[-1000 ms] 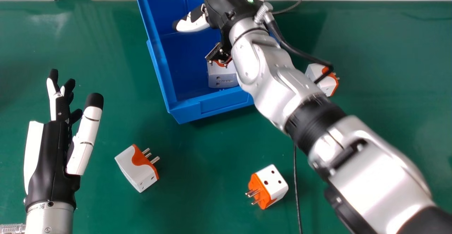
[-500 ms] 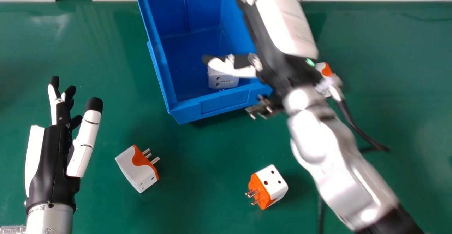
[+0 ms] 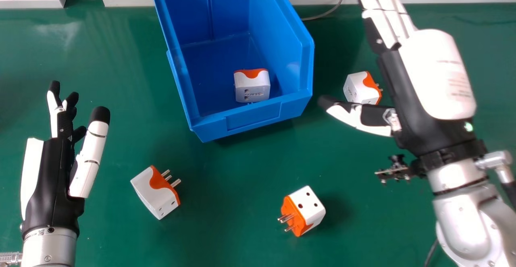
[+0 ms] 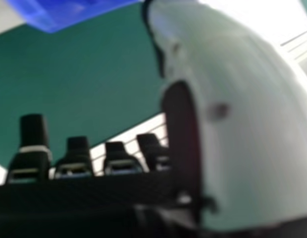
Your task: Pick all objects and put in blue box
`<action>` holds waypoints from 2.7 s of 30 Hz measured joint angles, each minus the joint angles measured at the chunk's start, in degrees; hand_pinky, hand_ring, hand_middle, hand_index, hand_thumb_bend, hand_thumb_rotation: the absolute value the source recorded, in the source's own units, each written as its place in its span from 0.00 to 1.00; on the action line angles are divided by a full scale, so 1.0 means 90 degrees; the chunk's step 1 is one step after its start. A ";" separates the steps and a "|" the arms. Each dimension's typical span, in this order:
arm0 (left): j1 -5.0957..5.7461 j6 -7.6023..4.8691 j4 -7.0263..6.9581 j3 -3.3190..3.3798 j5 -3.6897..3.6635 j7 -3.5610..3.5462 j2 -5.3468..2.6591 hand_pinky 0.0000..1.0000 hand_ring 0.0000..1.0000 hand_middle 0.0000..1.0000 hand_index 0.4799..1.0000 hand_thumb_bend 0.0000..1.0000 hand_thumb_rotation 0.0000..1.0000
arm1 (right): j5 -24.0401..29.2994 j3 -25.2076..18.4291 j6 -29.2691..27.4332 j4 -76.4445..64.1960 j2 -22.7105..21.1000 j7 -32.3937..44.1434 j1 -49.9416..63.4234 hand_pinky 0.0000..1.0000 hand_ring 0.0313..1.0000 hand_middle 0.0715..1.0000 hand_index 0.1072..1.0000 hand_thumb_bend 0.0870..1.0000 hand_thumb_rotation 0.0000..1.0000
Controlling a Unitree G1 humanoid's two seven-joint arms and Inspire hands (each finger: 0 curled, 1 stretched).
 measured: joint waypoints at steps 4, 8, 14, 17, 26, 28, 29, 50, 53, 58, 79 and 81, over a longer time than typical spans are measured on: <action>-0.0003 0.0000 0.0012 0.0003 0.0002 0.0004 0.0002 0.92 0.99 0.98 0.96 0.54 0.96 | 0.0016 -0.0302 0.0014 0.0003 -0.0211 0.0306 0.0099 0.81 0.96 1.00 0.95 0.33 0.08; -0.0023 -0.0003 0.0058 0.0005 0.0003 0.0007 0.0007 0.92 0.99 0.98 0.96 0.54 0.96 | 0.0026 -0.0561 0.0009 0.0099 -0.0585 0.0752 0.0091 0.81 0.97 1.00 0.95 0.34 0.07; -0.0067 -0.0049 0.0174 0.0009 -0.0003 0.0010 0.0010 0.92 0.99 0.98 0.96 0.54 0.96 | -0.0023 -0.0662 0.0003 0.0814 -0.0973 0.1074 -0.0250 0.81 0.97 0.99 0.94 0.36 0.06; -0.0074 -0.0061 0.0209 0.0011 -0.0012 0.0008 0.0008 0.93 0.99 0.98 0.96 0.54 0.96 | -0.0150 -0.0618 0.0017 0.1196 -0.1035 0.1137 -0.0550 0.82 0.97 0.99 0.94 0.37 0.07; -0.0088 -0.0094 0.0195 0.0011 -0.0006 0.0022 0.0008 0.93 0.99 0.98 0.96 0.54 0.96 | -0.0779 0.0103 0.0022 0.3109 -0.1196 0.1401 -0.2038 0.83 0.97 0.98 0.94 0.38 0.11; -0.0084 -0.0096 0.0196 0.0011 -0.0004 0.0024 0.0009 0.93 0.99 0.98 0.96 0.54 0.96 | -0.0867 0.0304 0.0012 0.3560 -0.1212 0.1455 -0.2363 0.84 0.97 0.98 0.94 0.38 0.12; -0.0075 -0.0101 0.0197 0.0014 -0.0004 0.0027 0.0009 0.93 0.99 0.98 0.96 0.54 0.96 | -0.0953 0.0420 -0.0004 0.3810 -0.1217 0.1490 -0.2559 0.84 0.97 0.98 0.94 0.38 0.12; -0.0001 0.0008 -0.0020 0.0009 0.0000 0.0019 0.0005 0.93 0.99 0.98 0.96 0.54 0.97 | -0.1340 0.2404 -0.0689 0.8514 -0.0709 0.1671 -0.5784 0.90 0.99 1.00 0.96 0.33 0.17; 0.0013 0.0034 -0.0089 0.0007 0.0003 0.0010 0.0005 0.93 0.99 0.98 0.96 0.55 0.97 | -0.1388 0.2631 -0.0717 0.8841 -0.0618 0.1672 -0.6057 0.91 0.99 1.00 0.95 0.32 0.19; 0.0043 0.0063 -0.0119 0.0027 -0.0002 0.0001 0.0010 0.93 0.99 0.98 0.96 0.56 0.97 | -0.1499 0.2941 -0.0820 0.9193 -0.0474 0.1646 -0.6261 0.90 0.99 0.99 0.94 0.32 0.20; 0.0448 0.0227 -0.0664 0.0137 -0.0209 -0.0068 -0.0007 0.92 0.99 0.98 0.96 0.57 0.96 | -0.1497 0.3234 -0.0820 0.9701 -0.0099 0.1566 -0.6578 0.87 0.98 0.98 0.92 0.32 0.17; 0.0561 0.0250 -0.0779 0.0138 -0.0240 -0.0108 -0.0015 0.92 0.99 0.98 0.96 0.58 0.96 | -0.1496 0.3238 -0.0799 0.9741 -0.0083 0.1571 -0.6578 0.87 0.98 0.98 0.92 0.32 0.17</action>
